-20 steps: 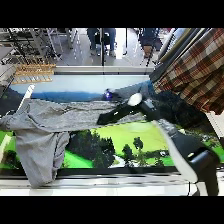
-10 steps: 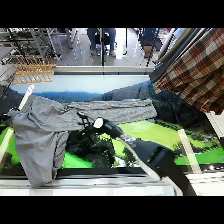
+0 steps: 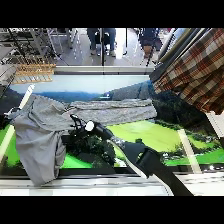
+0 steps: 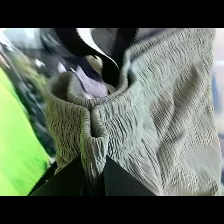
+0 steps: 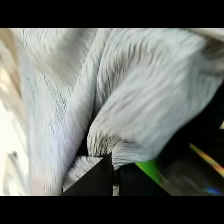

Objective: Fold the clothes and pants, and hang the long-sleeved shirts on hangers.

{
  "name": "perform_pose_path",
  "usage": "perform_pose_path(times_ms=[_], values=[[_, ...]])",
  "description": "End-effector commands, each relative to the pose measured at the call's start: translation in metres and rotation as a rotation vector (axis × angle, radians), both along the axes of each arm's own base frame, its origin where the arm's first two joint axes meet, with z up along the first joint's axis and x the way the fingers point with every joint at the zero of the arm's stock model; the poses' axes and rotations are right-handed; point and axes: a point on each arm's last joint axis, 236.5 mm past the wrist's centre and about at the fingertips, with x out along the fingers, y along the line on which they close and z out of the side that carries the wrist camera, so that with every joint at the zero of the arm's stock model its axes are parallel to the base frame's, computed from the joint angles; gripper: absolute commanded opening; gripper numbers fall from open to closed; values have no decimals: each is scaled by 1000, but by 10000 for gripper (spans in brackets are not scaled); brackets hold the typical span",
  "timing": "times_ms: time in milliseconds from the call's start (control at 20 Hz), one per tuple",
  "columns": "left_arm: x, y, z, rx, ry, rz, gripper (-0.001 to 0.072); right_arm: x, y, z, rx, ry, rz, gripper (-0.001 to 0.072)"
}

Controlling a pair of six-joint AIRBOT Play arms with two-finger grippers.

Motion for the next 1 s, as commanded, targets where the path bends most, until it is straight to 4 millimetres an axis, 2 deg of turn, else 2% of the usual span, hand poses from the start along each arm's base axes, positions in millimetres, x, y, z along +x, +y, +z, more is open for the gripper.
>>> perform_pose_path(times_ms=[0, 50, 100, 150, 200, 250, 300, 350, 400, 450, 550, 600, 650, 700, 750, 800, 850, 900, 950], values=[[-10, -6, 22, 56, -7, -86, 17, 44, -145, 3, -563, -249, 89, 24], [-12, -3, 33, 88, -12, -87, 17, 65, -224, 20, -844, -323, 60, 24], [-15, -3, 46, 114, -18, -95, 17, 75, -299, 51, -1080, -351, 37, 24], [-19, -6, 58, 134, -17, -116, 18, 65, -351, 80, -1198, -312, 51, 24], [-26, -12, 64, 154, -1, -156, 24, 51, -381, 102, -1226, -251, 41, 24], [-33, -21, 65, 158, 25, -201, 65, 39, -400, 126, -1217, -215, -22, 24], [-42, -33, 59, 145, 69, -256, 306, 36, -405, 151, -1163, -235, -111, 24], [-52, -46, 51, 118, 120, -310, 595, 35, -406, 177, -1112, -277, -207, 24], [-65, -58, 41, 77, 182, -356, 657, 43, -401, 203, -1032, -365, -292, 24], [-74, -70, 33, 42, 223, -399, 657, 56, -386, 225, -924, -466, -336, 25], [-88, -89, 25, -29, 261, -439, 637, 102, -365, 254, -767, -665, -425, 27], [-94, -98, 21, -67, 282, -449, 637, 127, -357, 257, -707, -722, -458, 31], [-101, -104, 16, -100, 301, -455, 637, 154, -354, 252, -654, -755, -494, 141], [-108, -112, 11, -141, 326, -453, 637, 176, -358, 239, -622, -749, -529, 352], [-115, -121, 6, -174, 346, -469, 638, 194, -368, 218, -601, -701, -561, 499], [-123, -132, -1, -205, 368, -482, 638, 202, -382, 195, -597, -621, -586, 549], [-131, -141, -6, -227, 383, -488, 638, 203, -404, 170, -607, -520, -598, 549], [-137, -148, -12, -234, 392, -489, 637, 200, -426, 150, -622, -431, -599, 547], [-142, -149, -16, -224, 393, -466, 637, 186, -448, 127, -627, -321, -584, 545]])
